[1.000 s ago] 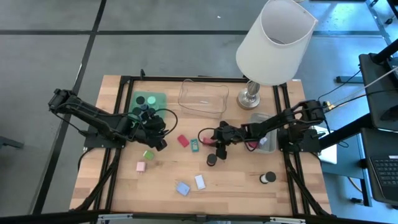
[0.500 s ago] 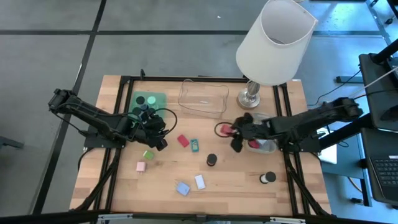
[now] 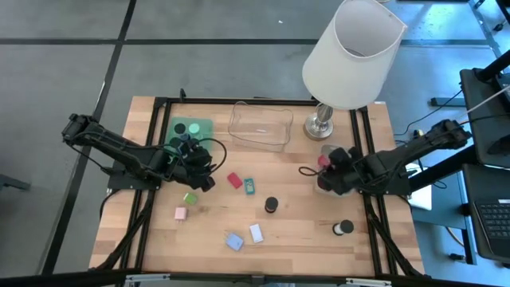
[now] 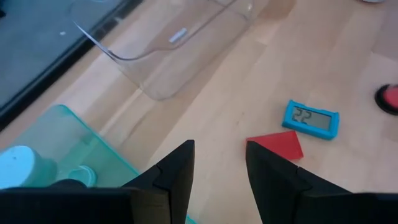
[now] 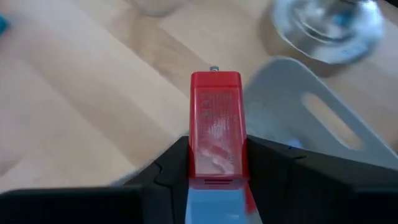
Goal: Pick & Place Office items
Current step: Put the red charger adapter into the gray bin
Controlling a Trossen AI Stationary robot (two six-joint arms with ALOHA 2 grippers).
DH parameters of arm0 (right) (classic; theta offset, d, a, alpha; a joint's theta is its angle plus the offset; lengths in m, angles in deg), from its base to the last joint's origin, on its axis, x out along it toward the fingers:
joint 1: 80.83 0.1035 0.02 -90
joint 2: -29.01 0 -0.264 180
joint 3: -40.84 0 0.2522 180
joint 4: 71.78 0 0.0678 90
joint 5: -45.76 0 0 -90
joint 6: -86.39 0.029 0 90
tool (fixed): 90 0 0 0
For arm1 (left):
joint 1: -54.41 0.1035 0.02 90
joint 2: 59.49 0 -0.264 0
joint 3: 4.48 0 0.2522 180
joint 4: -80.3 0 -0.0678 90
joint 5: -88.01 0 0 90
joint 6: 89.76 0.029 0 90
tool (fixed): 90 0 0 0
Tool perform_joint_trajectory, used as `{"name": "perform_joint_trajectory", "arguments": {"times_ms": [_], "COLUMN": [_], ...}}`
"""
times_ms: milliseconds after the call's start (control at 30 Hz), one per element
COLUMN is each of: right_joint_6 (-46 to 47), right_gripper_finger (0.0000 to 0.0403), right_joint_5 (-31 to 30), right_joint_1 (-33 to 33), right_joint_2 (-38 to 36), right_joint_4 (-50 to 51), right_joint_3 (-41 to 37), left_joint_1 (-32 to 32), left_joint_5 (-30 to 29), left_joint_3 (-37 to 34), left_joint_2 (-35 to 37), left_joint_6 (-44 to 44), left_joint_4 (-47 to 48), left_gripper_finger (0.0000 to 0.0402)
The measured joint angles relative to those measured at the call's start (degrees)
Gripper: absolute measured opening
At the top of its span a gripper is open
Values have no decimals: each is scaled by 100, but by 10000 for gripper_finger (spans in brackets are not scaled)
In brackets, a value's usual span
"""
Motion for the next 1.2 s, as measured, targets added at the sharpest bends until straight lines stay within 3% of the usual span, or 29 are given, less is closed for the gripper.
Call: {"name": "perform_joint_trajectory", "arguments": {"times_ms": [167, 333, 600, 867, 1200], "right_joint_6": [914, 1709, 1541, 1282, 973], "right_gripper_finger": [121, 121, 121, 141, 161], "right_joint_5": [-85, -210, -557, -294, -72], "right_joint_1": [127, 132, 27, 27, 27], "right_joint_2": [0, 2, 19, 24, 26], "right_joint_4": [684, 654, 380, -84, 26], "right_joint_3": [-60, -577, -855, -1197, -1156], "left_joint_1": [0, 0, 0, 0, 1], "left_joint_5": [-179, -180, -173, -165, -119], "left_joint_3": [0, 0, 0, 0, -1], "left_joint_2": [0, 0, 0, 0, 0], "left_joint_6": [0, -1, -9, -11, 91], "left_joint_4": [0, 0, 0, 0, 0], "left_gripper_finger": [141, 141, 141, 141, 141]}}
